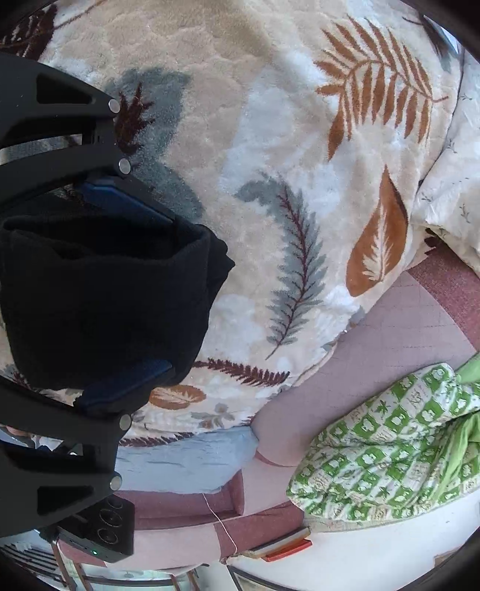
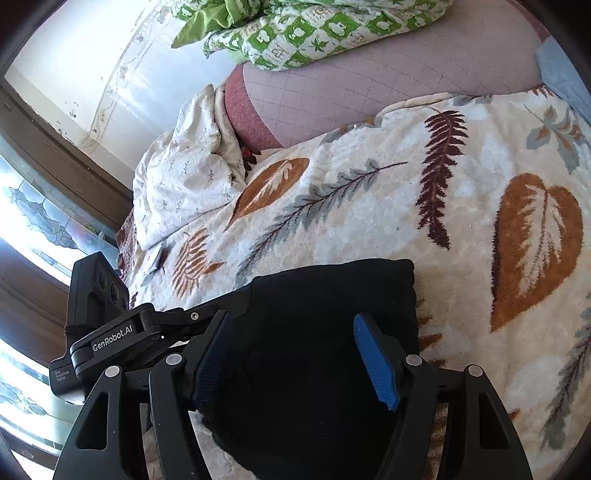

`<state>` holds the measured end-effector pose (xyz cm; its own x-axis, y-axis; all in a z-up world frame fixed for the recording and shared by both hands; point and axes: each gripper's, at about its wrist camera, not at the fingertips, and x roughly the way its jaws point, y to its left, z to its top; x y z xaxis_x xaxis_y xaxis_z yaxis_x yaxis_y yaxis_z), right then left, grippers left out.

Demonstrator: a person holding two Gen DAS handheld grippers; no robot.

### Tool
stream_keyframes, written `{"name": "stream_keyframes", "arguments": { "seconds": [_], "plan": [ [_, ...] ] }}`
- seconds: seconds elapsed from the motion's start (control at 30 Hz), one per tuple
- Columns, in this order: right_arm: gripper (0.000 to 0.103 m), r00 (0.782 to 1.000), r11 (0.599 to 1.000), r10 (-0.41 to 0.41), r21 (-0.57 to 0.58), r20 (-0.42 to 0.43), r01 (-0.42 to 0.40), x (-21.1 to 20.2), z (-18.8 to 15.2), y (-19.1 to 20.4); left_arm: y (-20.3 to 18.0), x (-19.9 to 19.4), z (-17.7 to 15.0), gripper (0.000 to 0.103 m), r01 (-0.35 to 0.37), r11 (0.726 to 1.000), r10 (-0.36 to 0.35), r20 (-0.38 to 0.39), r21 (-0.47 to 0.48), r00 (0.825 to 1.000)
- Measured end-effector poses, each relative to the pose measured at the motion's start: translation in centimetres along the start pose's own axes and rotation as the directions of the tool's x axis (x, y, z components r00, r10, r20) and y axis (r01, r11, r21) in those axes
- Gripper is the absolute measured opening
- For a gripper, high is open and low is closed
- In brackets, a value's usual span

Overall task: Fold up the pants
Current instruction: 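Press the folded bundle down and open both grippers, pulling back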

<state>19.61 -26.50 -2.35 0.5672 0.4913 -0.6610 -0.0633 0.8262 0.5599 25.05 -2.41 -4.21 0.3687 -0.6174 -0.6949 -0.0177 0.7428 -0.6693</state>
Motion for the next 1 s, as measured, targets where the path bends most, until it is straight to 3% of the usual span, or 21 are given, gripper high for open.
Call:
{"name": "stream_keyframes", "arguments": {
  "seconds": [0.07,0.23,0.37,0.5,0.63,0.73,0.83,0.9,0.93,1.0],
  "plan": [
    [0.073,1.000,1.000,0.003,-0.022,0.017,-0.003,-1.8,-0.9,0.5,-0.1,-1.7,-0.6,0.074,-0.027,0.999,0.026,0.026,0.020,0.999],
    [0.074,0.993,0.986,-0.108,-0.118,0.051,0.113,-5.0,-5.6,0.8,-0.2,-4.2,-3.8,0.074,-0.176,0.978,0.167,0.084,0.115,0.982],
    [0.075,0.978,0.968,-0.209,-0.138,0.011,0.209,-3.9,-7.9,-0.3,0.4,-2.6,-6.0,0.075,-0.291,0.944,0.288,0.043,0.153,0.957],
    [0.075,0.974,0.966,-0.218,-0.132,0.059,0.224,-4.7,-7.9,0.4,0.3,-3.2,-7.4,0.075,-0.317,0.932,0.312,0.056,0.177,0.949],
    [0.075,0.968,0.958,-0.203,-0.176,0.148,0.228,-8.3,-8.9,2.8,-1.2,-6.9,-9.8,0.075,-0.369,0.902,0.338,0.167,0.225,0.926],
    [0.077,0.954,0.944,-0.222,-0.200,0.203,0.262,-10.3,-10.8,4.3,-3.3,-10.5,-13.2,0.075,-0.487,0.826,0.391,0.332,0.286,0.858],
    [0.079,0.935,0.929,-0.257,-0.204,0.243,0.308,-11.7,-13.1,5.0,-5.1,-13.6,-16.7,0.080,-0.610,0.738,0.435,0.488,0.288,0.757],
    [0.079,0.926,0.921,-0.282,-0.199,0.250,0.334,-12.2,-14.7,5.3,-5.5,-15.3,-18.6,0.093,-0.652,0.715,0.448,0.551,0.251,0.704],
    [0.079,0.924,0.919,-0.291,-0.195,0.247,0.342,-12.2,-15.4,5.4,-5.5,-16.0,-19.3,0.094,-0.659,0.717,0.452,0.569,0.226,0.687],
    [0.079,0.922,0.919,-0.304,-0.182,0.240,0.350,-12.2,-16.7,5.5,-5.1,-17.0,-20.3,0.094,-0.655,0.733,0.458,0.580,0.184,0.674]
  ]
}}
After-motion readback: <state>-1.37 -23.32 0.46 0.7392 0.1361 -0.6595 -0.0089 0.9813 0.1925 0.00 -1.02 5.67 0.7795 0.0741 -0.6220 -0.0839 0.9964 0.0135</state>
